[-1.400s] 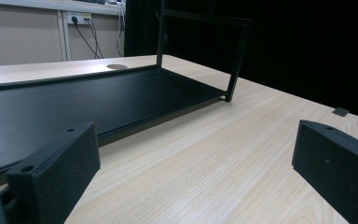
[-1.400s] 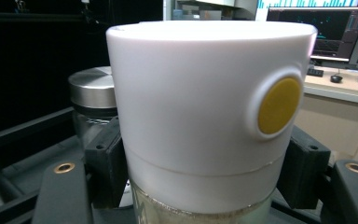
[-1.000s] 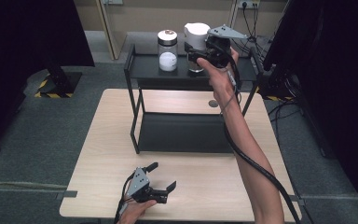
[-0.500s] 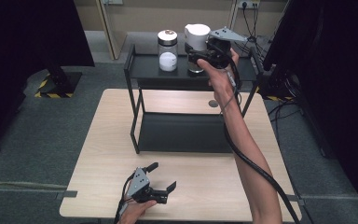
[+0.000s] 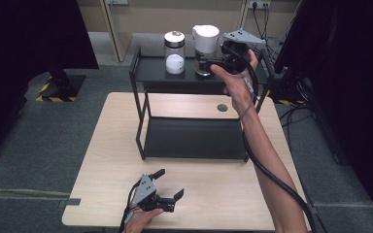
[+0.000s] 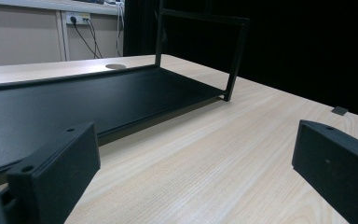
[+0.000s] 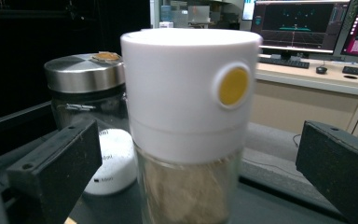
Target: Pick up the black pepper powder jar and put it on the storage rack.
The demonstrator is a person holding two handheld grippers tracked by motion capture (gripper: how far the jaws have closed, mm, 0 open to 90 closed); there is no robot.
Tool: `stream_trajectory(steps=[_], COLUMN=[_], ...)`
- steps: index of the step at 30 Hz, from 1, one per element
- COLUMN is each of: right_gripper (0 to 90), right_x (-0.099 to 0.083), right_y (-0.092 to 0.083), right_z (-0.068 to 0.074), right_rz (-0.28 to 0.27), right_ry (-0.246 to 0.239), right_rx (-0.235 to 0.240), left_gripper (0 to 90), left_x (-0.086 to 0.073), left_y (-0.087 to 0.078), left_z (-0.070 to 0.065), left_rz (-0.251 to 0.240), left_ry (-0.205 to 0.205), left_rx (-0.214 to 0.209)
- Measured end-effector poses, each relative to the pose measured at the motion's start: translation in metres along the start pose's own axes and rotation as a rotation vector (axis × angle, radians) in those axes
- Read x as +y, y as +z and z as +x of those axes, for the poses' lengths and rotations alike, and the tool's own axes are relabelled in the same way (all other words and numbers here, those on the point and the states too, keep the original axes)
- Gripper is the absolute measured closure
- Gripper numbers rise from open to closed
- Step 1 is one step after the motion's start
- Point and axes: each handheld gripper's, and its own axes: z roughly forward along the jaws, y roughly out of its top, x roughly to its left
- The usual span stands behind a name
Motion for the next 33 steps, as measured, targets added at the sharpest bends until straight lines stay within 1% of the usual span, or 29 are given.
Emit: stream_trajectory(steps=[2, 4, 6, 10, 15, 18, 22, 25, 31, 33], right_gripper=[0.3, 0.3, 0.3, 0.3, 0.3, 0.3, 0.3, 0.3, 0.3, 0.3], right_x=[-0.003, -0.005, -0.008, -0.014, -0.024, -0.031, -0.043, -0.051, -0.069, -0.076], right_y=[-0.005, -0.01, -0.014, -0.023, -0.035, -0.042, -0.052, -0.058, -0.07, -0.075], right_z=[-0.004, -0.006, -0.007, -0.01, -0.012, -0.013, -0.011, -0.011, -0.007, -0.003], right_rz=[-0.005, -0.007, -0.007, -0.022, -0.039, -0.044, -0.055, -0.061, -0.077, -0.078], right_ry=[-0.004, -0.006, -0.018, -0.012, -0.022, -0.022, -0.035, -0.03, -0.041, -0.065], right_rx=[0.014, 0.02, 0.022, 0.035, 0.049, 0.072, 0.099, 0.119, 0.146, 0.14], left_gripper=[0.1, 0.1, 0.1, 0.1, 0.1, 0.1, 0.1, 0.1, 0.2, 0.1], left_x=[0.0, 0.0, 0.0, 0.0, 0.0, 0.0, 0.0, 0.0, 0.0, 0.0], left_y=[0.0, 0.0, 0.0, 0.0, 0.0, 0.0, 0.0, 0.0, 0.0, 0.0], left_z=[0.0, 0.0, 0.0, 0.0, 0.0, 0.0, 0.0, -0.001, 0.0, 0.0], left_rz=[-0.001, 0.002, 0.003, 0.002, 0.002, 0.0, 0.001, 0.0, -0.003, -0.003], left_ry=[0.001, 0.001, 0.002, 0.001, 0.001, 0.0, 0.001, 0.0, -0.008, -0.008], left_rx=[0.001, 0.002, 0.002, 0.003, 0.005, 0.005, 0.005, 0.005, 0.005, 0.004])
